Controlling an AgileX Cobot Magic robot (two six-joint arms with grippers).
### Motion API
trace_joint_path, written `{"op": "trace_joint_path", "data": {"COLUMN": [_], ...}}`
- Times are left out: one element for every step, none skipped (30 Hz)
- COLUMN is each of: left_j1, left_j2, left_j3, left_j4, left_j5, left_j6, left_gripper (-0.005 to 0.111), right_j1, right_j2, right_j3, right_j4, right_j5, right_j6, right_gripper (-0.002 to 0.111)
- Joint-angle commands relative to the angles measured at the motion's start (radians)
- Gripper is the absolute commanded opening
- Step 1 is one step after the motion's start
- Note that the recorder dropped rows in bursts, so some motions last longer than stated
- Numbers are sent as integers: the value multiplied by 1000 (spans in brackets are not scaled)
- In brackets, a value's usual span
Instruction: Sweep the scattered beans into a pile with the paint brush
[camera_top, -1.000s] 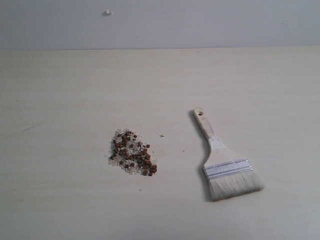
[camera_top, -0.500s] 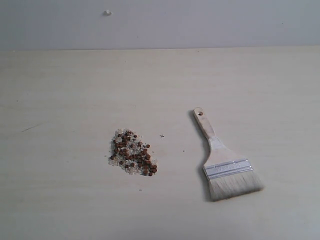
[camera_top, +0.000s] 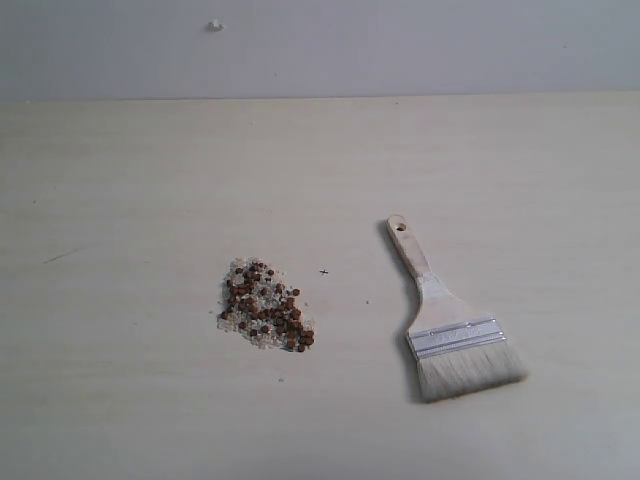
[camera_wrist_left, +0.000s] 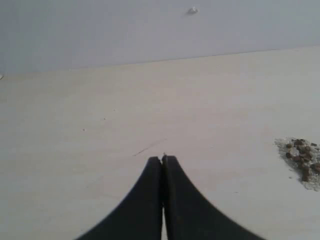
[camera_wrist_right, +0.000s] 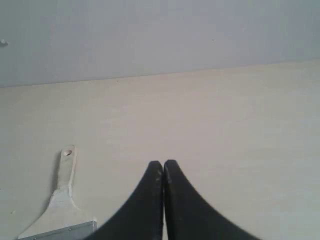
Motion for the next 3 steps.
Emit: {"op": "trace_joint_path", "data": {"left_j1": [2, 2, 2], "left_j2": [-7, -7, -7], "left_j3": [-1, -1, -1], "left_j4": [-1, -1, -1], "left_j5": [6, 6, 6], "left_j6": [-5, -5, -5], "left_gripper": [0, 0, 0], "right_j1": [-5, -5, -5], "right_j2": [-6, -6, -6], "right_j3": [4, 4, 4], "right_j4": [3, 3, 3], "right_j5": [-3, -3, -3], "right_j6": [-3, -3, -3], "right_gripper": [0, 0, 0]}}
